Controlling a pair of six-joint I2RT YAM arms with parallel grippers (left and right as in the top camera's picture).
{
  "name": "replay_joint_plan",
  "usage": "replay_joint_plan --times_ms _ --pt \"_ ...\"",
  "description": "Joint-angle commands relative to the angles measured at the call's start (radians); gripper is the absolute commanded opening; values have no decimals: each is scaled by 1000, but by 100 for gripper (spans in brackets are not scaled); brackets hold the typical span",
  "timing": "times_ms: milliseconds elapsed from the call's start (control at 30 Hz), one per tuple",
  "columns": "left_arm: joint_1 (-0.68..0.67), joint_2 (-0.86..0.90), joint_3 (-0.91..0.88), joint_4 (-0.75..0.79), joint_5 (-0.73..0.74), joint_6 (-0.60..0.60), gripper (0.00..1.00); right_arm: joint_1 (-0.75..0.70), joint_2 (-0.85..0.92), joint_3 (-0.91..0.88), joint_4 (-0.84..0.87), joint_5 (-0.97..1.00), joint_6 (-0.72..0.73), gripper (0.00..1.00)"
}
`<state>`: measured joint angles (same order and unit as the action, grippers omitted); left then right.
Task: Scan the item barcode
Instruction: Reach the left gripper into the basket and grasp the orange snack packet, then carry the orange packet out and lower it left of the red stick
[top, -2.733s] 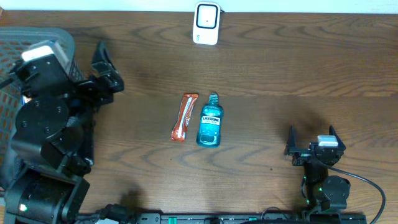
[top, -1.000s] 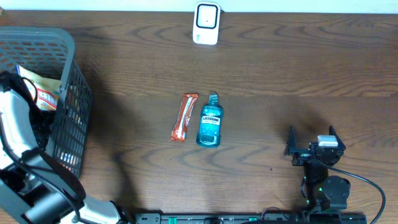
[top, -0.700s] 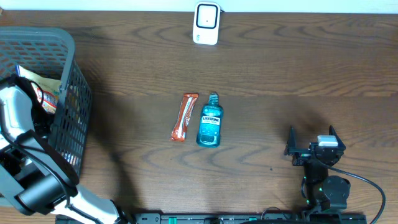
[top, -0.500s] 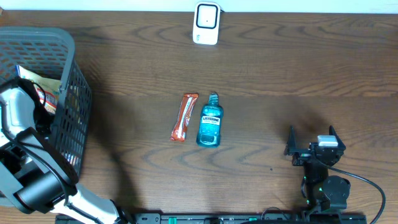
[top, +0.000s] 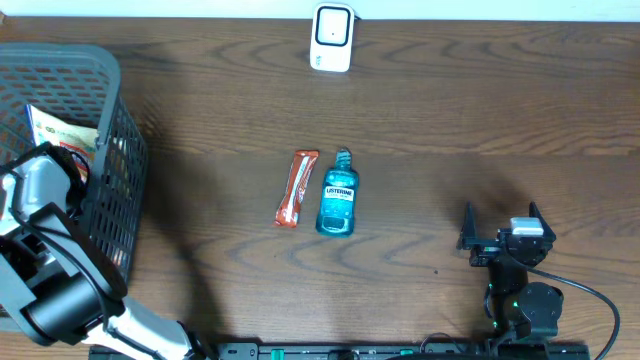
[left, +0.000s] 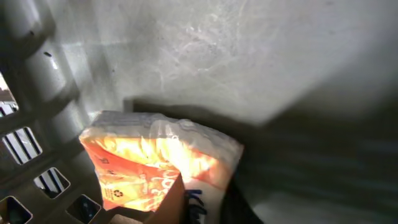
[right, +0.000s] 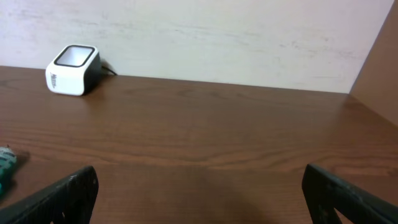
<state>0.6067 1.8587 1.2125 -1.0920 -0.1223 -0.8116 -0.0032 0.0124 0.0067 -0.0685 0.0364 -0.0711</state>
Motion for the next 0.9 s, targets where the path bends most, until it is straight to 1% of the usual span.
replay_joint_plan --times_ms 0,133,233,333,433,567,633,667,733,800,867 --pt "5 21 -1 13 -1 -6 7 2 -5 -1 -3 -2 -12 99" --pt "5 11 106 -50 -1 -5 7 2 -5 -1 -3 -2 -12 99" --pt "5 -25 238 -125 -1 -5 7 2 -5 -1 -3 -2 -13 99" --pt "5 -89 376 -181 -1 -5 7 2 -5 -1 -3 -2 -12 99" --pt "5 -190 483 -196 4 -6 7 2 -5 -1 -3 -2 -13 99" --pt "5 -367 549 -153 53 -7 7 2 -5 -1 -3 -2 -12 99" --pt "4 -467 551 -84 115 -31 7 2 -5 -1 -3 -2 -13 99" --pt "-2 -534 551 -32 171 -54 7 2 -5 -1 -3 -2 -13 99" --pt "-20 -597 550 26 223 -64 7 2 -5 -1 -3 -2 -13 99" --pt "-70 -661 550 69 290 -67 7 2 -5 -1 -3 -2 -12 99" --pt "-156 -694 550 65 333 -77 7 2 -5 -1 -3 -2 -13 99"
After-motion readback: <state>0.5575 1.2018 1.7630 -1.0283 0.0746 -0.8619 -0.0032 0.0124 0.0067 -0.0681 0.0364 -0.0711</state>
